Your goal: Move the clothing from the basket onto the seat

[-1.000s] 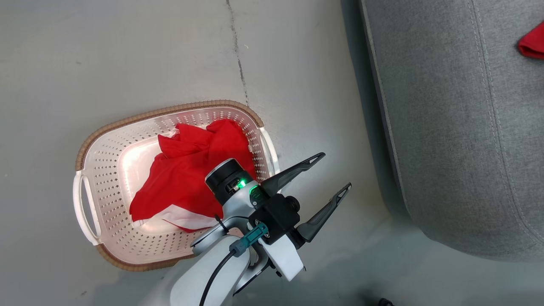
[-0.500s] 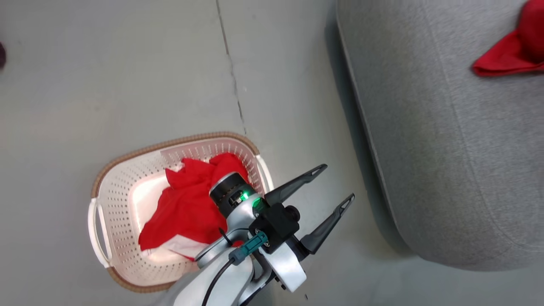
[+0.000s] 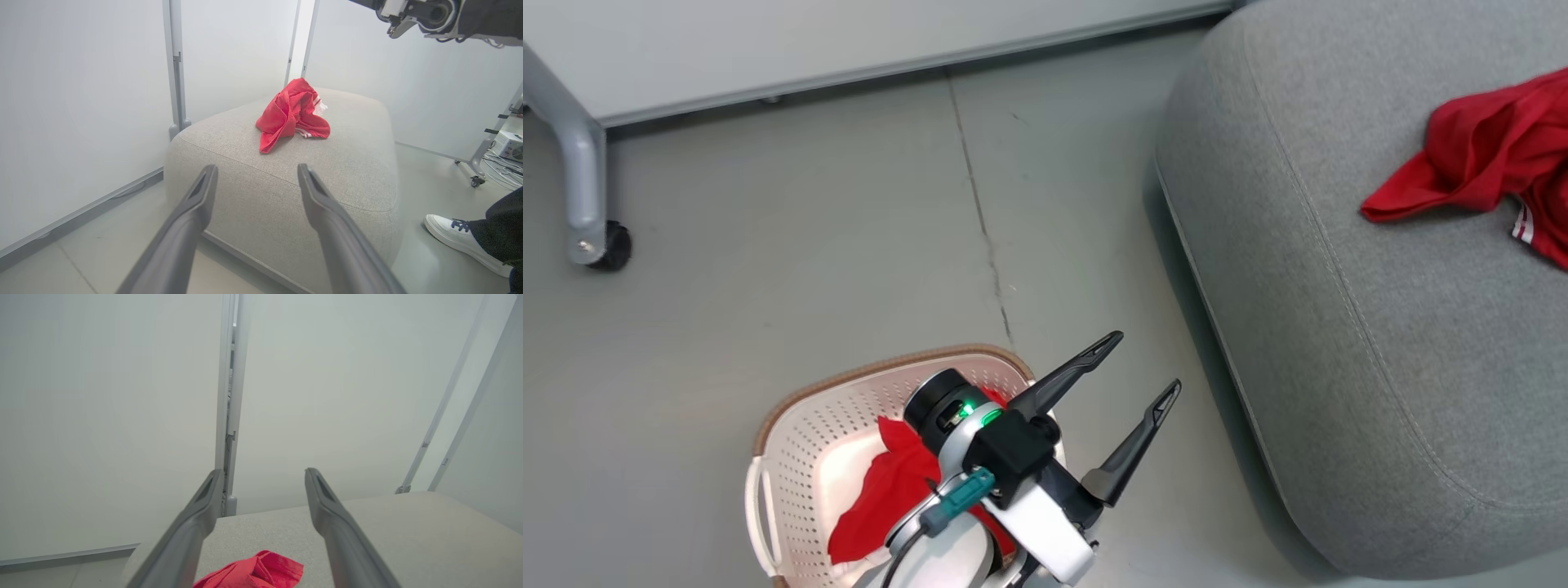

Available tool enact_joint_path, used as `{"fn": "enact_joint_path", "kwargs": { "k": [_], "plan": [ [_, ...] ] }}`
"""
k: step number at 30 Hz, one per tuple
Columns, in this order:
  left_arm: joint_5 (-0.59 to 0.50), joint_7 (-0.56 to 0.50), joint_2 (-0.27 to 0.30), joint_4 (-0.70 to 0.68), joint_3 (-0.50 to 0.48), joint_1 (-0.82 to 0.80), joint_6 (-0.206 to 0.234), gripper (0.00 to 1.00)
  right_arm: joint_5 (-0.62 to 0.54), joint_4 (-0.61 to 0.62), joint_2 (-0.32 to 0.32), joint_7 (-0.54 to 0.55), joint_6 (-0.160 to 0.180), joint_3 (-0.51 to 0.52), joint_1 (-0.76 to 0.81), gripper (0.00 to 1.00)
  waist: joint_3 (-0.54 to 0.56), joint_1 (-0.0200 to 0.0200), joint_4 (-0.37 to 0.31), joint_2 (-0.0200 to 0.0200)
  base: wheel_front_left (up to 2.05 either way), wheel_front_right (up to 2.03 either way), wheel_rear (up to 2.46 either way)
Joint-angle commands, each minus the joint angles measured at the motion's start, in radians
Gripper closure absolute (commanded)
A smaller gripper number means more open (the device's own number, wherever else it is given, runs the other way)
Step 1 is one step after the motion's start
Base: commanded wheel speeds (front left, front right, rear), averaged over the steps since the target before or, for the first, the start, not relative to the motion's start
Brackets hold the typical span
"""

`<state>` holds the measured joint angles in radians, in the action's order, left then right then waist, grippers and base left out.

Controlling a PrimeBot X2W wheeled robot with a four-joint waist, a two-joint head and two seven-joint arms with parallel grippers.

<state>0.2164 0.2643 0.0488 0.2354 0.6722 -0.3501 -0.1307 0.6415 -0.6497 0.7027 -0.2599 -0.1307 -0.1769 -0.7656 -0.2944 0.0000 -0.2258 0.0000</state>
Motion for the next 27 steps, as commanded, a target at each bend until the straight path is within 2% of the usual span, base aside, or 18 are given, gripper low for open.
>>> {"fn": "enact_joint_path", "kwargs": {
  "k": [1, 8, 15, 18, 19, 27],
  "plan": [
    [0.018, 0.001, 0.004, -0.016, -0.014, 0.020, 0.001, 0.00, -0.020, 0.052, -0.017, -0.003, 0.000, 0.028, 0.034, 0.00, 0.050, 0.0000, 0.034, 0.0000, 0.00, 0.00, 0.00],
    [0.060, 0.001, 0.004, -0.072, -0.090, 0.101, 0.001, 0.00, -0.077, 0.354, -0.122, -0.004, 0.000, 0.100, 0.225, 0.00, 0.148, 0.0000, 0.109, 0.0000, 0.00, 0.00, 0.00],
    [0.100, 0.001, 0.004, -0.134, -0.190, 0.181, 0.001, 0.00, -0.108, 0.561, -0.213, -0.004, 0.000, 0.111, 0.419, 0.00, 0.218, 0.0000, 0.208, 0.0000, 0.00, 0.00, 0.00],
    [0.083, 0.001, 0.003, -0.133, -0.235, 0.213, 0.001, 0.00, -0.115, 0.611, -0.250, -0.004, 0.000, 0.095, 0.496, 0.00, 0.240, 0.0000, 0.242, 0.0000, 0.00, 0.00, 0.00],
    [0.083, 0.001, 0.003, -0.133, -0.235, 0.213, 0.001, 0.00, -0.115, 0.611, -0.250, -0.004, 0.000, 0.095, 0.496, 0.00, 0.240, 0.0000, 0.242, 0.0000, 0.00, 0.00, 0.00],
    [0.087, 0.001, 0.003, -0.116, -0.351, 0.301, 0.011, 0.00, -0.148, 0.618, -0.378, -0.004, -0.001, 0.115, 0.667, 0.00, 0.284, 0.0000, 0.319, 0.0000, 0.00, 0.00, 0.00]
  ]
}}
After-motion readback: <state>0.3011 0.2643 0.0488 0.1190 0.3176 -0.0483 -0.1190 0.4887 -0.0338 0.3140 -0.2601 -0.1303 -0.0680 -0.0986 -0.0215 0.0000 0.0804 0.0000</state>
